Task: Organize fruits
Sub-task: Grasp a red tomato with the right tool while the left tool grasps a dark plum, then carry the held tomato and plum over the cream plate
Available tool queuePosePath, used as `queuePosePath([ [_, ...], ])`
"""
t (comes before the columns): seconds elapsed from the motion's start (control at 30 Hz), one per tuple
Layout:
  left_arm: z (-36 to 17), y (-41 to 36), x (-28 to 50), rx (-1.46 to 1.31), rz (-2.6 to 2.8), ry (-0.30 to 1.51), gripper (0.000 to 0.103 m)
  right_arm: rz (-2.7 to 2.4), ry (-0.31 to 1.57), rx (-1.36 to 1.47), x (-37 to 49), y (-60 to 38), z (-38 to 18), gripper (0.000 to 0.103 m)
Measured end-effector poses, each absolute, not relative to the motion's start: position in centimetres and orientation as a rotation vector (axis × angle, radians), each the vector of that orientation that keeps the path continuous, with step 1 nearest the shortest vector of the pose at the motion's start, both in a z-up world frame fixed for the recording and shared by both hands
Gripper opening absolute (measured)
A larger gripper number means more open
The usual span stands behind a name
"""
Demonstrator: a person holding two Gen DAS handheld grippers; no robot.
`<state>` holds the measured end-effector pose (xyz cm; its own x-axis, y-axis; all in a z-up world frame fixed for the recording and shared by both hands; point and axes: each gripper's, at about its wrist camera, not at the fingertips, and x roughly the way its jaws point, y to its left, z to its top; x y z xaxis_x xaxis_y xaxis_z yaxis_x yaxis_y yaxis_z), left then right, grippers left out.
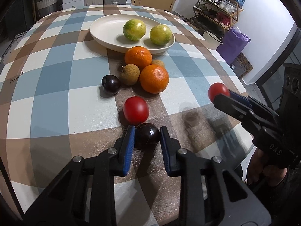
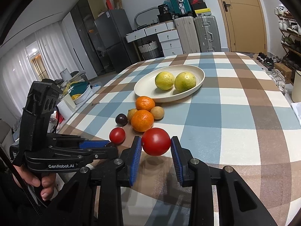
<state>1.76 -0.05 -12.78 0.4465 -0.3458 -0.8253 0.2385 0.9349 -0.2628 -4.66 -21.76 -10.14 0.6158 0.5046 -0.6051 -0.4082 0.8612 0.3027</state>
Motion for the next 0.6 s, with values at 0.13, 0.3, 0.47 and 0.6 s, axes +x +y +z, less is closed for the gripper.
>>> queuePosePath([
  [0.13,-12.8,0.1,1.8,-0.124,-0.373,1.05,0.024,0.544,0.736,0.126,-4.7,-21.4,-9.9,0.032],
  [0.3,-12.2,0.2,1.7,-0.14,-0.393,1.04,0.024,0.546,0.724,0.113,-4.8,-21.2,-9.2,0.032],
  [0.47,-11.8,0.8,1.9,-0.2,-0.432,1.044,0.024,0.549,0.726,0.119,-4.6,-21.1,-8.9,0.032],
  [0.6,-11.2,1.2,2.0,-0.225,-0.447,1.031,0.024,0.556,0.728,0.113,-4.3,-20.8,-8.6,0.032],
])
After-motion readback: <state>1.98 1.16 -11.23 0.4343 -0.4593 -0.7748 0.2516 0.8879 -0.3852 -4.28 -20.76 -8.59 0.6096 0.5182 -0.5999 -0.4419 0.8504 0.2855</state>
